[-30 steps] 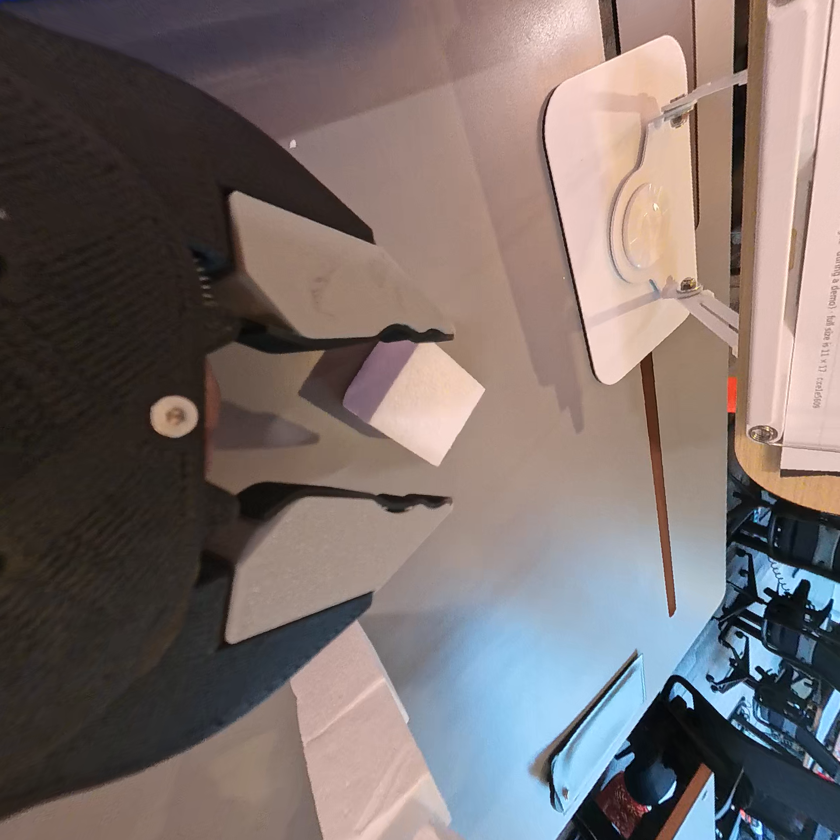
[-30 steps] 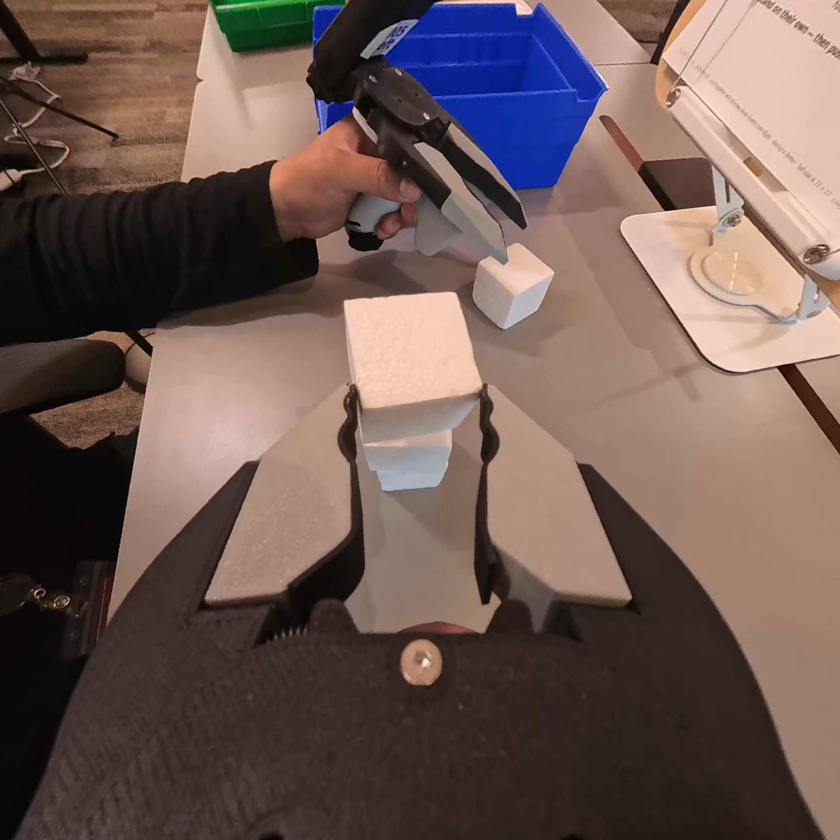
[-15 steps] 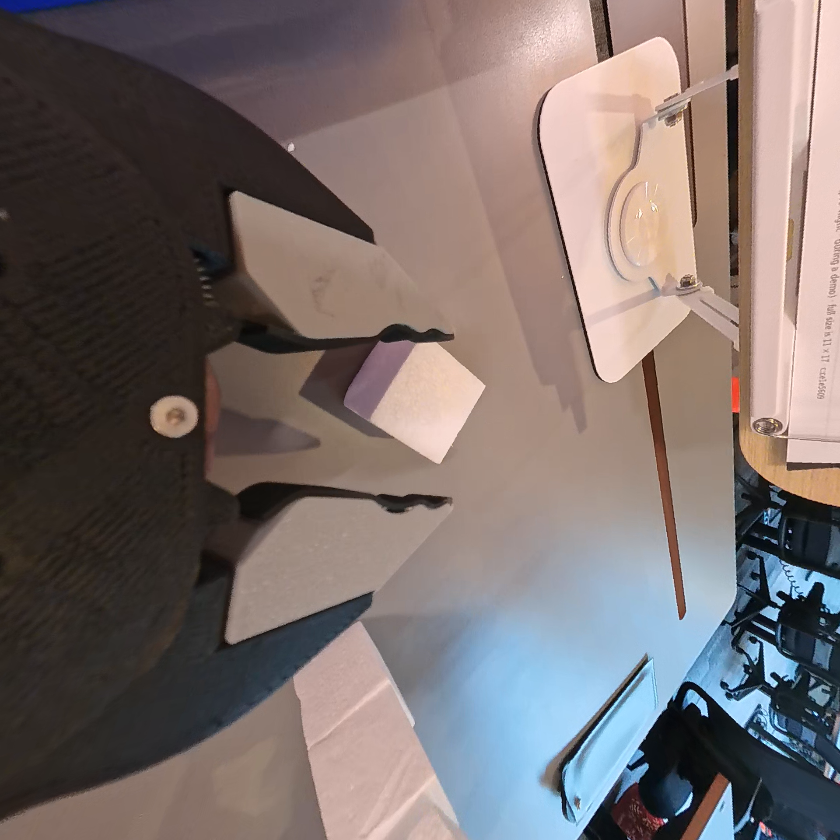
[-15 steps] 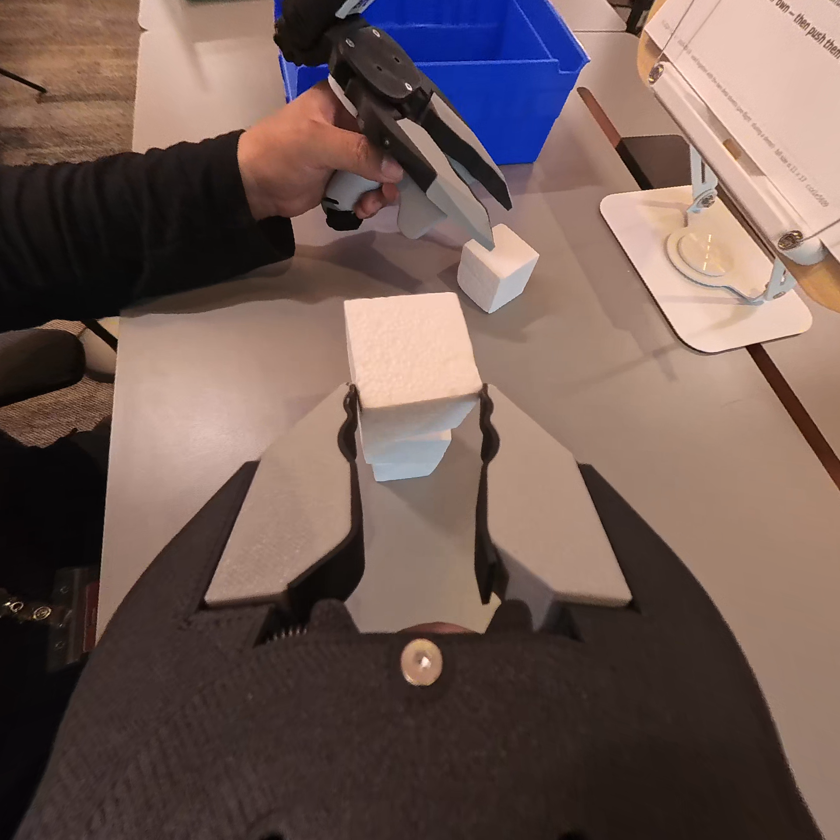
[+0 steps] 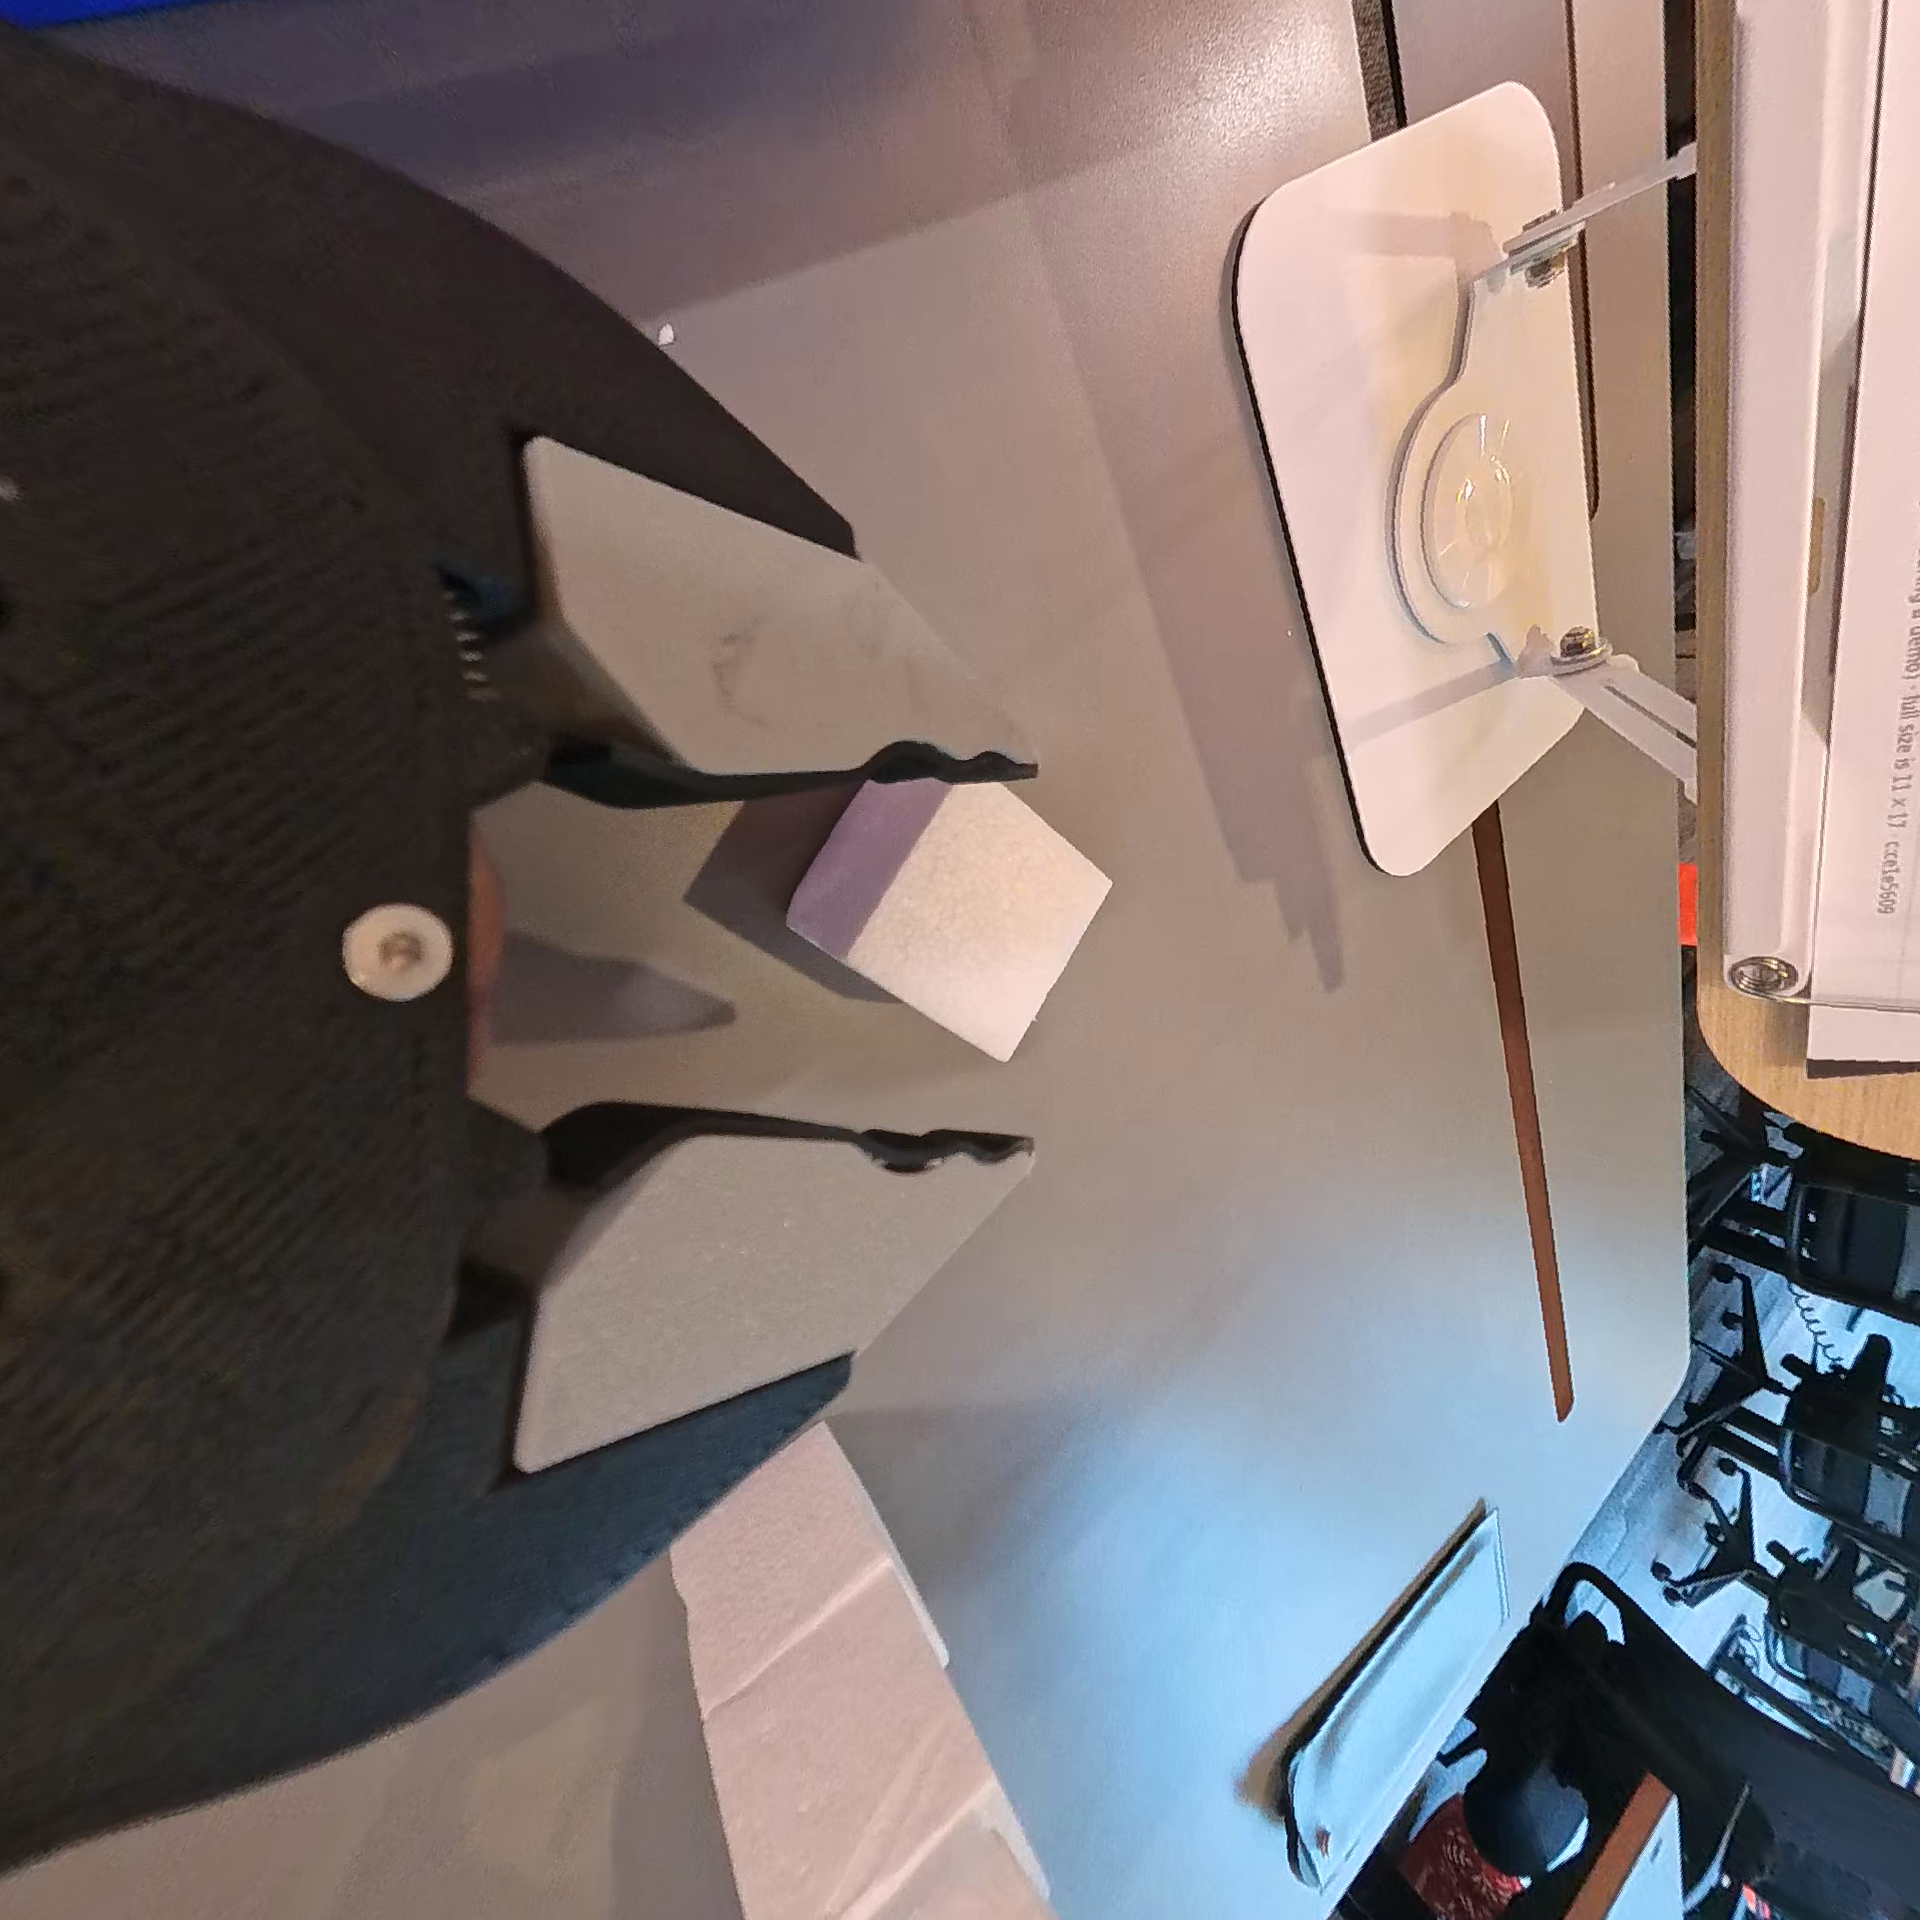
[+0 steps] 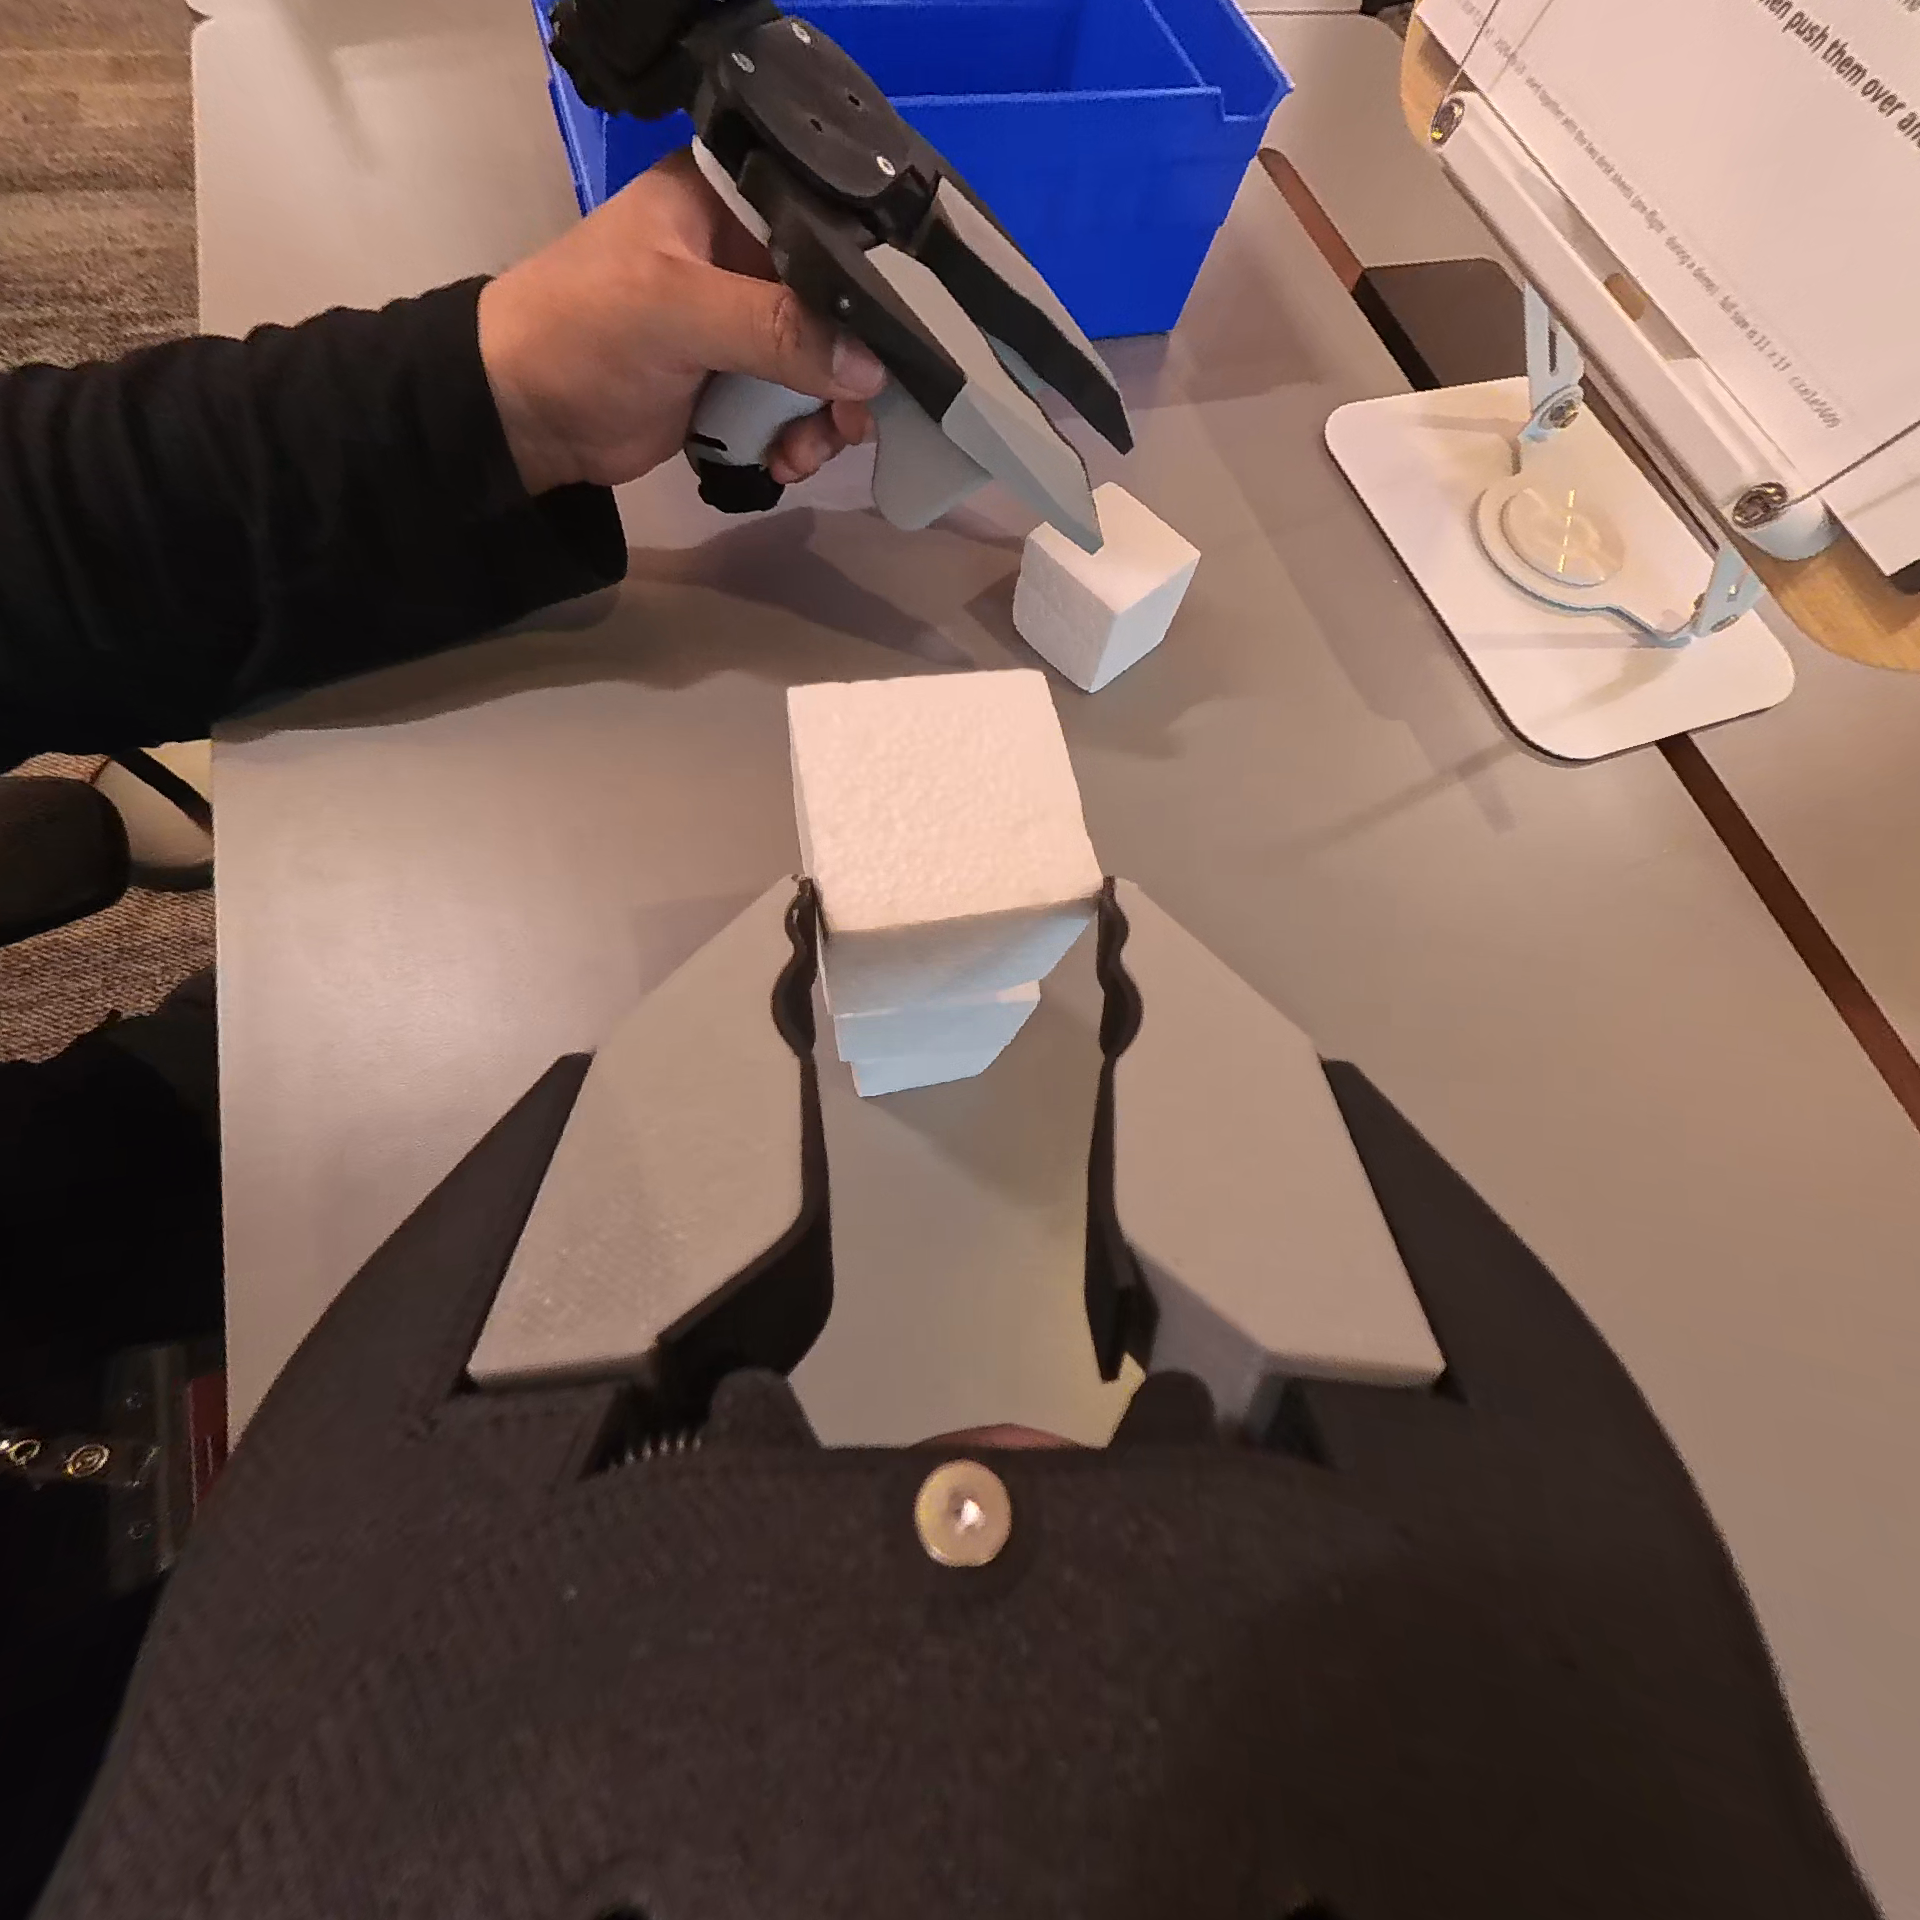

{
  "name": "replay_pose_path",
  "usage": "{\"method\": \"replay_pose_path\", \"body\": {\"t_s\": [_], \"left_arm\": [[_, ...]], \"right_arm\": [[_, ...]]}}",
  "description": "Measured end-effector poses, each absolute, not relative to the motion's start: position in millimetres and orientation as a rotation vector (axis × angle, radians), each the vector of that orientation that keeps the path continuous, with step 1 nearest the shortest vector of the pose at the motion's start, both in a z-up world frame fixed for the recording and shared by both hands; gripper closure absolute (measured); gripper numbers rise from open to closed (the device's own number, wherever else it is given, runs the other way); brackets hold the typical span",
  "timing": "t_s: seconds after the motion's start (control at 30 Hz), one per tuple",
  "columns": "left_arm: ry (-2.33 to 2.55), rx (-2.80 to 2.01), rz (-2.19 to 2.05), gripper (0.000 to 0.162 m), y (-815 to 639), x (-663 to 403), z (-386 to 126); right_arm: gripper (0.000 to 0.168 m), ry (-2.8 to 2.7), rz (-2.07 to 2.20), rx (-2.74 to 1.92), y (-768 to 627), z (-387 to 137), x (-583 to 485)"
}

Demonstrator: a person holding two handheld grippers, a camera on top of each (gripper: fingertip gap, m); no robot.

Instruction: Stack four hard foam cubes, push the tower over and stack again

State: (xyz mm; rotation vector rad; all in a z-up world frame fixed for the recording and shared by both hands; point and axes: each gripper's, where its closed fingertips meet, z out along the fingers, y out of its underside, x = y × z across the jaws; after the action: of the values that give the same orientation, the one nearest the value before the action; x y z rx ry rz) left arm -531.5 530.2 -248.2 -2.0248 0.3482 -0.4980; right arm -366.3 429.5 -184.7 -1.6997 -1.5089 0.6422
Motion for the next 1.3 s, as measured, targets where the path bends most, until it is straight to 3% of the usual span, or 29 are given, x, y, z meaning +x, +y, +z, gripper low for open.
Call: {"method": "replay_pose_path", "body": {"t_s": [0.47,0.6,0.77,0.97,1.3], "left_arm": [[0.351,-2.025,-0.499,0.096,530.1,-531.3,-248.1],[0.348,-2.023,-0.504,0.094,530.1,-532.1,-247.5],[0.352,-2.007,-0.517,0.072,529.3,-535.0,-242.6],[0.439,-1.989,-0.536,0.064,527.5,-532.6,-245.3],[0.599,-2.124,-0.274,0.074,544.3,-533.7,-298.4]], "right_arm": [[0.116,-1.502,0.631,-1.721,433.4,-192.0,-367.6],[0.108,-1.502,0.618,-1.729,435.4,-195.3,-366.8],[0.097,-1.506,0.735,-1.654,425.5,-181.7,-367.9],[0.096,-1.400,0.991,-1.458,427.8,-147.8,-351.2],[0.100,-1.167,1.240,-1.442,471.5,-152.0,-313.4]]}}
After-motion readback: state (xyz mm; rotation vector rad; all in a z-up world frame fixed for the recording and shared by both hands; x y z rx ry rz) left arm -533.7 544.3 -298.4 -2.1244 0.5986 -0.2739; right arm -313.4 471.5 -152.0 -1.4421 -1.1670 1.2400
